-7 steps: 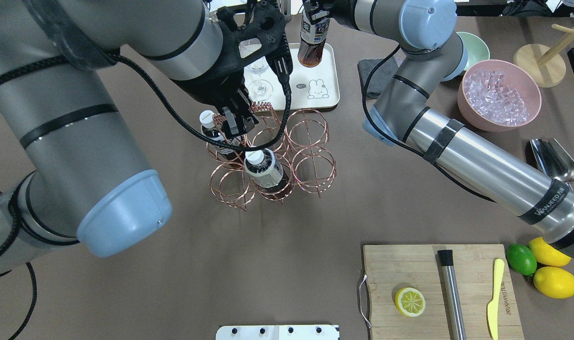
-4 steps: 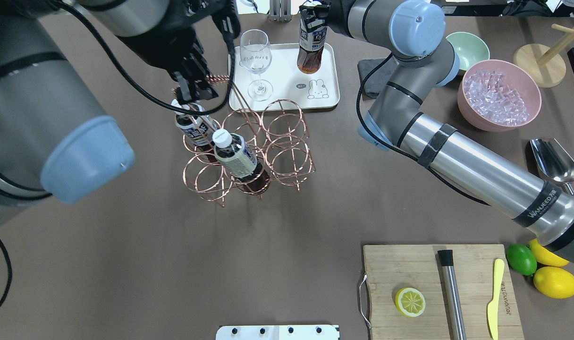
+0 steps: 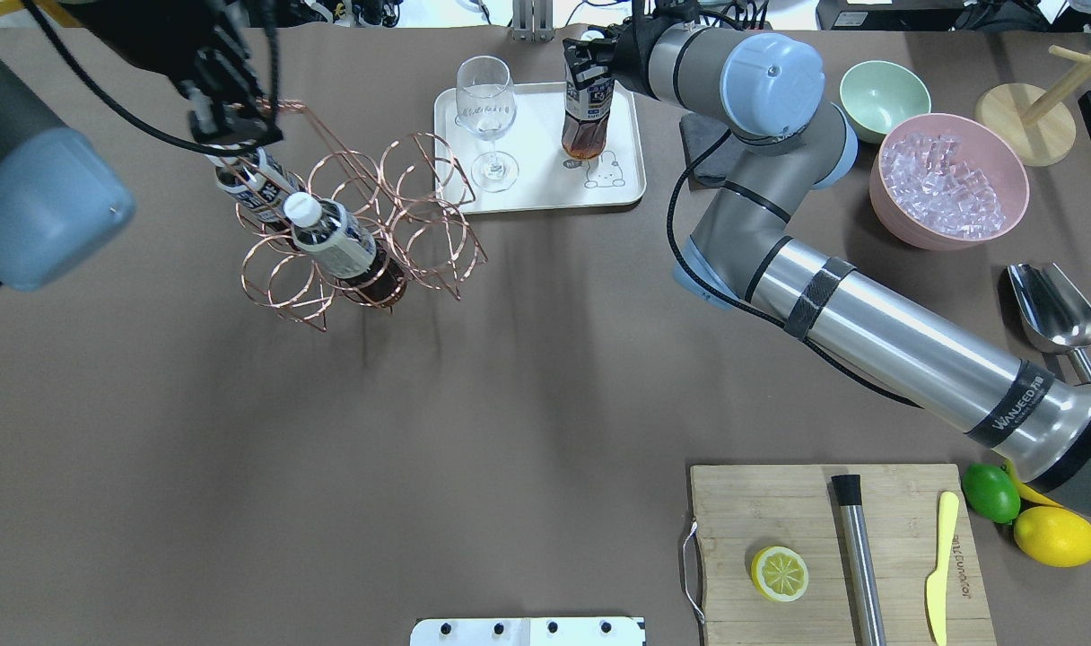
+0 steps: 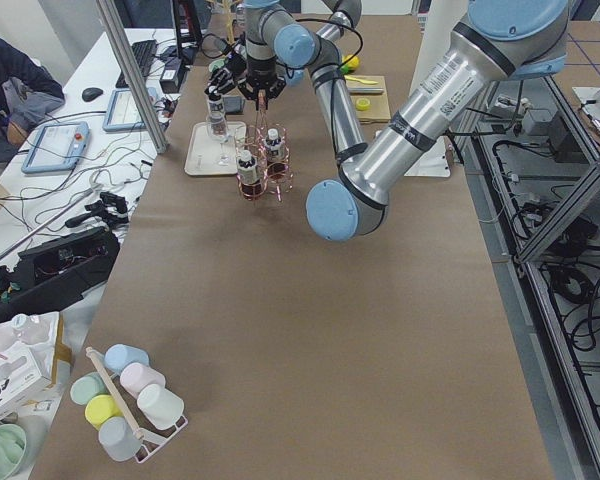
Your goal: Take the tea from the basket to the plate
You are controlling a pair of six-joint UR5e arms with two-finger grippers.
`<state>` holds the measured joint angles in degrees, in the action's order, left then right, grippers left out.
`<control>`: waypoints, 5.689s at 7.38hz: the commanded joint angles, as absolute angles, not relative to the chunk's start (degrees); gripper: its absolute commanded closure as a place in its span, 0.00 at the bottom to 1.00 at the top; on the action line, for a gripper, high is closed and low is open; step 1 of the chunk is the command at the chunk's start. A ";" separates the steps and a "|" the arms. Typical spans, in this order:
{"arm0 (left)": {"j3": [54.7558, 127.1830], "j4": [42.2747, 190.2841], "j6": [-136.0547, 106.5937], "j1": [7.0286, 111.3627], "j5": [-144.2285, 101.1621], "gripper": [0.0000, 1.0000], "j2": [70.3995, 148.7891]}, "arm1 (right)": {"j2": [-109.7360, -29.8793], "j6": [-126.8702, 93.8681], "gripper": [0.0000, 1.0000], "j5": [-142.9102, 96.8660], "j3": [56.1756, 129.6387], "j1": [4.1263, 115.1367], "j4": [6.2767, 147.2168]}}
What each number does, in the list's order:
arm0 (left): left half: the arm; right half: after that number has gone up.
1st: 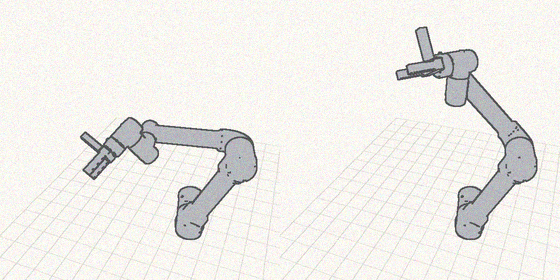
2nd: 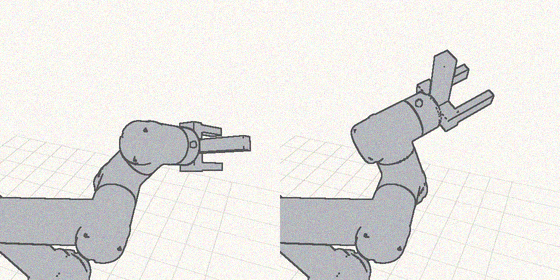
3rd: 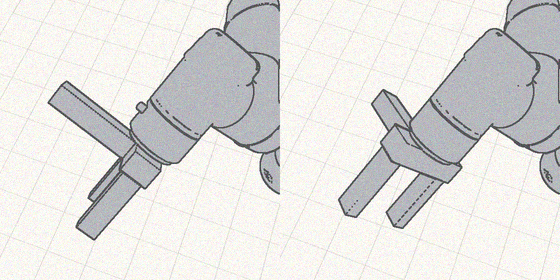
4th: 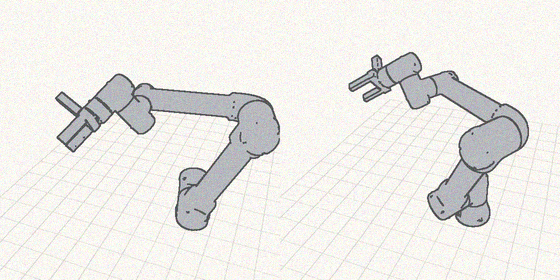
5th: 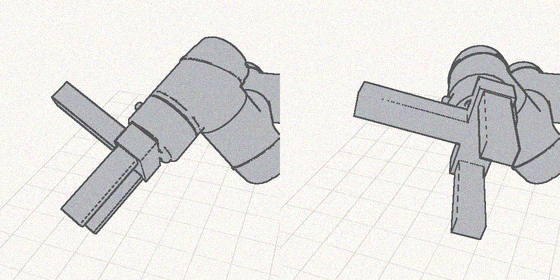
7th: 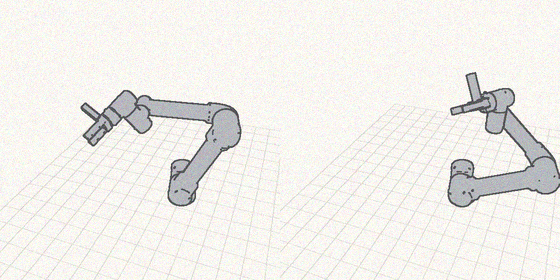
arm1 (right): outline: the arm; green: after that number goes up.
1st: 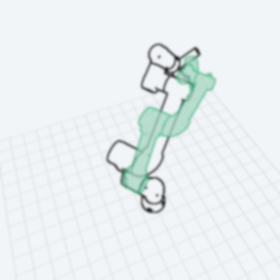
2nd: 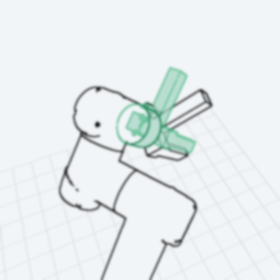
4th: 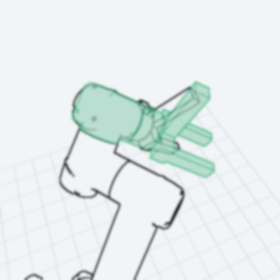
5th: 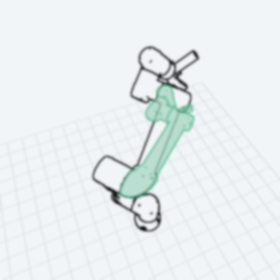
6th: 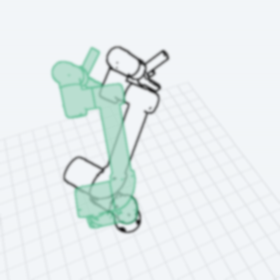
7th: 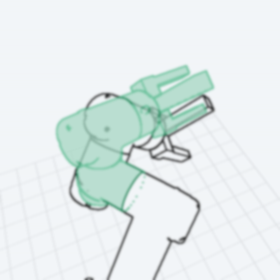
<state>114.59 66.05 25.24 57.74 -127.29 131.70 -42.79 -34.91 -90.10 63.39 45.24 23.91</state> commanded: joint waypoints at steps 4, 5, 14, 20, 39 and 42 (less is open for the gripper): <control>115.22 61.44 41.39 69.68 -129.11 1.00 120.52 | -43.24 -34.89 1.00 -89.91 62.84 45.00 23.99; 115.22 61.44 41.40 71.00 -129.11 1.00 118.93 | -43.42 -34.89 1.00 -89.91 62.93 44.91 23.99; 109.26 67.30 55.10 76.20 -123.85 1.00 111.89 | -43.77 -37.09 0.00 -90.70 66.43 44.65 24.69; 104.24 76.55 66.09 76.55 -117.42 1.00 110.22 | -63.65 -40.94 0.00 -98.88 103.62 52.02 53.46; 105.12 69.00 32.20 84.01 -127.62 0.02 109.07 | -100.28 -1.49 0.00 -135.18 103.36 89.82 98.17; 105.03 68.91 15.53 88.14 -127.71 0.02 107.50 | -99.85 -1.49 0.00 -135.09 103.27 89.82 98.26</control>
<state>105.12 69.08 25.49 85.86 -127.62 108.83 -100.14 -1.49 -135.10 103.36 89.82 98.17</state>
